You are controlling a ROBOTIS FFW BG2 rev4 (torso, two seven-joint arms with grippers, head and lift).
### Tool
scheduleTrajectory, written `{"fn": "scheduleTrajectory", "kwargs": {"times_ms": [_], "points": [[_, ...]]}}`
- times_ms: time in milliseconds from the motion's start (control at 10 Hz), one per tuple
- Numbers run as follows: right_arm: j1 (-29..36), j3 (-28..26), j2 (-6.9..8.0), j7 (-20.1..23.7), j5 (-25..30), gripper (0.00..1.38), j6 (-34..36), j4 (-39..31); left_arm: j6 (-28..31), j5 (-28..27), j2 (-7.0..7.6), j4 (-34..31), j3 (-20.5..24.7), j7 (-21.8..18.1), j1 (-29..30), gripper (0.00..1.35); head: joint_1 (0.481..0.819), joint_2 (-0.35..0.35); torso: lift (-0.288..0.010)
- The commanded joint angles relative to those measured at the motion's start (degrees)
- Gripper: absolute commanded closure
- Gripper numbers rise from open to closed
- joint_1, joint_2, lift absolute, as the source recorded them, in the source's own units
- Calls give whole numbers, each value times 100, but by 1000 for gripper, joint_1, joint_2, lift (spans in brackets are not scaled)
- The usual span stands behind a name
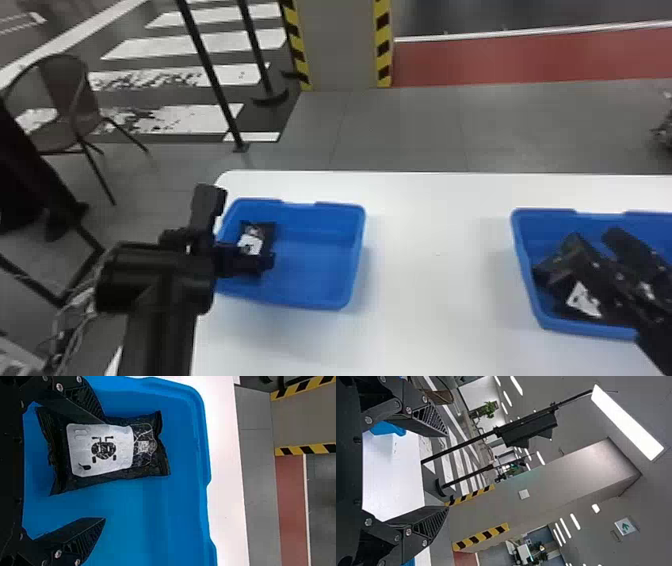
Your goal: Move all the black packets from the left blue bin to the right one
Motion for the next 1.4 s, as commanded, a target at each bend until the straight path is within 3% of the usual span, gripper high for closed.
{"fn": "scheduleTrajectory", "kwargs": {"times_ms": [0,400,600,700,800,900,1000,1200,1300], "points": [[0,9,0,7,-39,412,14,28,226,-138,-6,30,-79,49,-52,157,695,222,-110],[-14,9,0,33,-92,412,56,84,352,-366,3,198,-105,172,-207,369,695,233,-110],[-14,9,0,33,-101,412,71,98,436,-419,3,198,-114,216,-263,726,695,242,-110],[-14,9,0,42,-101,412,71,112,493,-524,3,212,-114,242,-291,822,695,244,-110],[-28,9,0,50,-110,412,85,112,465,-595,29,226,-123,242,-291,817,695,246,-110],[-28,9,0,50,-110,412,99,112,352,-586,91,269,-220,233,-291,1019,695,251,-110],[-28,9,0,59,-118,412,99,126,226,-586,65,269,-158,260,-221,1144,695,255,-110],[-42,18,0,94,-136,412,113,98,-295,-384,47,212,-105,-21,-94,1205,695,256,-110],[-56,62,0,112,-171,412,113,84,-590,-164,3,-308,-105,-250,187,1205,695,241,-110]]}}
